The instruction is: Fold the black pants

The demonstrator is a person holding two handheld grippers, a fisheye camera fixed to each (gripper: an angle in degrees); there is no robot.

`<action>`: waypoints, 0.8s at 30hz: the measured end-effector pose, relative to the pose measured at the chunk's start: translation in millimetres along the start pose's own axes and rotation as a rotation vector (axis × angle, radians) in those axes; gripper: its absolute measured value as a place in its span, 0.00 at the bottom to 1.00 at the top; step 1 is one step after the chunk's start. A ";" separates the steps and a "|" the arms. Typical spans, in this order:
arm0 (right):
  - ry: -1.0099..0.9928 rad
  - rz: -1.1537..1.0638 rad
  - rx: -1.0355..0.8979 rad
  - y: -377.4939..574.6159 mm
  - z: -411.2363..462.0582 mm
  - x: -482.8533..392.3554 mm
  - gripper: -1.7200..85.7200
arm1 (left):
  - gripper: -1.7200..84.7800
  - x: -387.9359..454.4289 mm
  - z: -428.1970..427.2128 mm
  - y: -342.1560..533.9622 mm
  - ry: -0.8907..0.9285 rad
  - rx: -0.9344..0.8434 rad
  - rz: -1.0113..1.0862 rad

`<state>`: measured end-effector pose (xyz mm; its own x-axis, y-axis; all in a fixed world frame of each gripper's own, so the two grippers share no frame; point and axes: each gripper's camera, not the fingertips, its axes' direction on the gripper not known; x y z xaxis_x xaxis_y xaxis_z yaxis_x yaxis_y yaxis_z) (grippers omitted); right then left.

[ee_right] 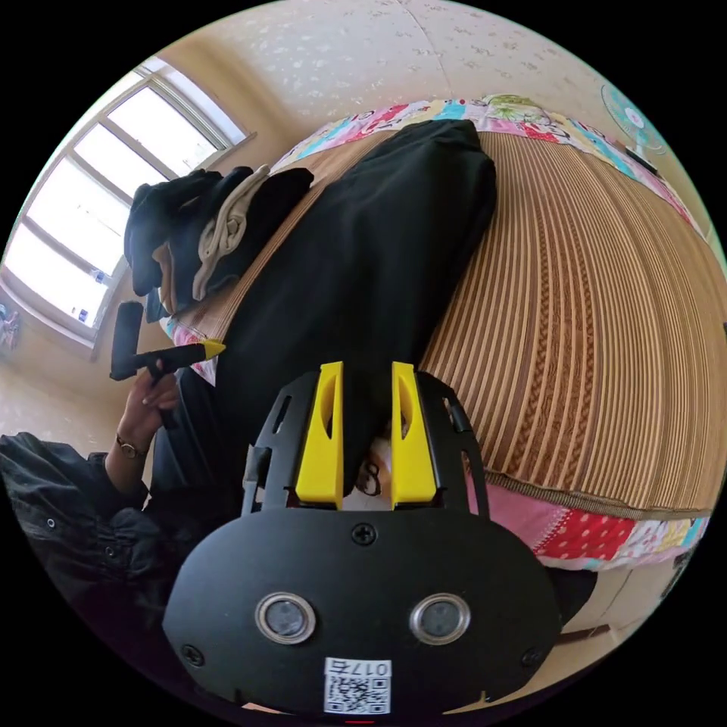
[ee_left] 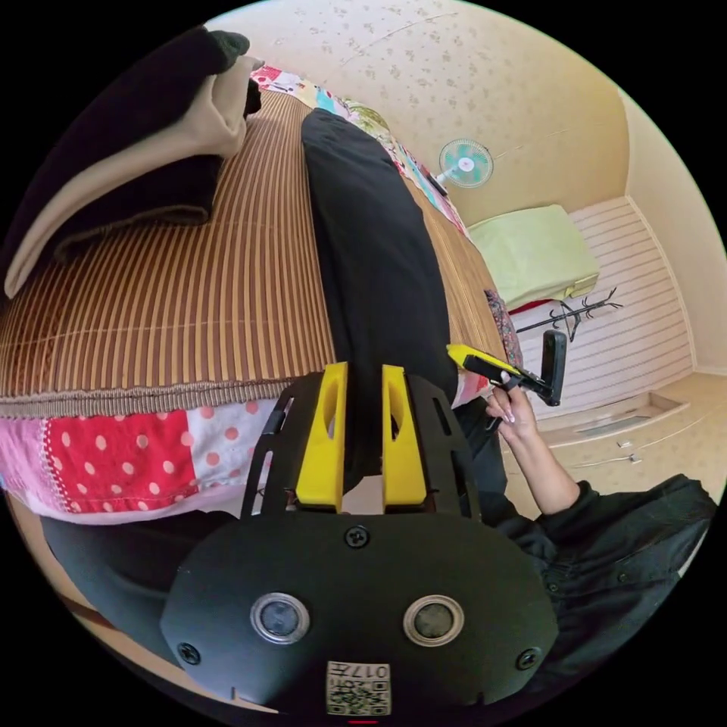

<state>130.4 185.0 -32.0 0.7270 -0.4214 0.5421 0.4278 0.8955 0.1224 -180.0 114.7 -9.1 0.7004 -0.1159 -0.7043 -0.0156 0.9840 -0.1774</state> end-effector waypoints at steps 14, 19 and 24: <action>-0.083 0.202 0.034 31.4 -5.2 49.7 0.09 | 0.06 43.1 -5.6 7.3 -0.122 -0.008 -0.046; -0.207 0.181 0.158 44.4 -47.2 58.5 0.05 | 0.02 55.2 -48.1 5.6 0.032 0.020 0.029; -0.172 0.088 -0.004 43.6 -28.0 71.4 0.05 | 0.04 25.8 -40.9 1.5 -0.117 -0.055 -0.086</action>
<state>216.1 190.0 -11.2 0.6593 -0.3105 0.6847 0.3689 0.9272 0.0653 -191.1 107.7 -55.7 0.7793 -0.1799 -0.6003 0.0113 0.9618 -0.2735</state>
